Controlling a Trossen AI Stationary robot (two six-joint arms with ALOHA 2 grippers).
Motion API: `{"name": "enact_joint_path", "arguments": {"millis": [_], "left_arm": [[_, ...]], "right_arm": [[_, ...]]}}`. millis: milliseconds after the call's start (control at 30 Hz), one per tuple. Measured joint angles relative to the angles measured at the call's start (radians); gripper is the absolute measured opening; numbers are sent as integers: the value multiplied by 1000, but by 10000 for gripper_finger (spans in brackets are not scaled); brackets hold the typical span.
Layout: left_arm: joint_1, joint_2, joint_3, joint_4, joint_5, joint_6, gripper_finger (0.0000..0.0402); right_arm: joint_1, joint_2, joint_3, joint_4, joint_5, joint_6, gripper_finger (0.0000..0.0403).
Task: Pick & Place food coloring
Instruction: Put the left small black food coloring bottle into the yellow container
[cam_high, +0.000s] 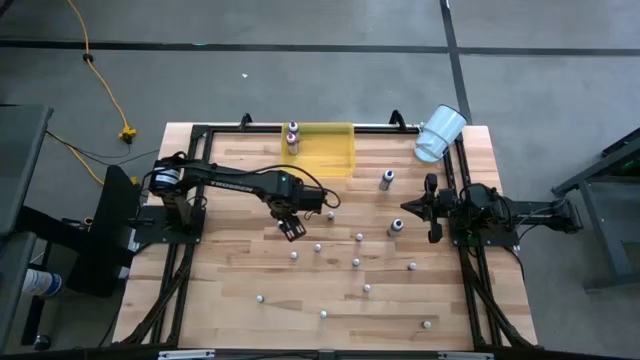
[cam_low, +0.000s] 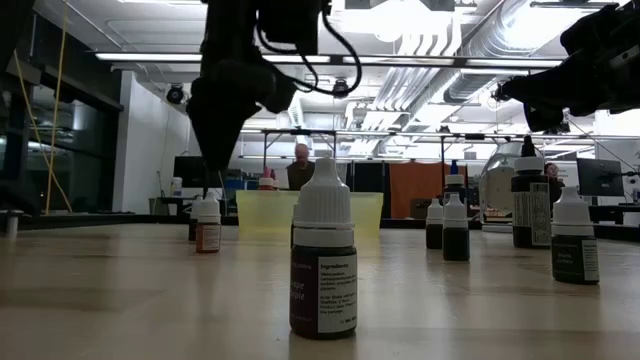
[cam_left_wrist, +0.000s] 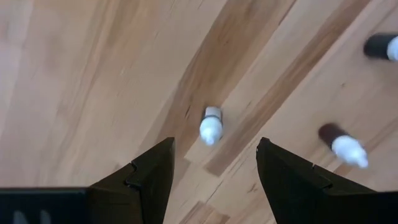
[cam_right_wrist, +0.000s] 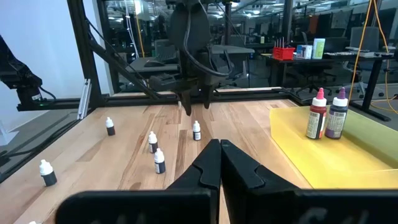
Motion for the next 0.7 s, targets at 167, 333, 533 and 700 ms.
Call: {"name": "enact_joint_path", "arguments": {"millis": [167,333,533,700], "left_arm": [[-3,1,-42,36,16,-19,214],[-7,2,-88,78,40,-23,214],[-6,2,-137,137,54,-25,214],[-6,2,-172,172,58,-22,214]], "right_arm": [[0,0,0,0,0,0,0],[0,0,0,0,0,0,0],[0,0,0,0,0,0,0],[0,0,0,0,0,0,0]]}}
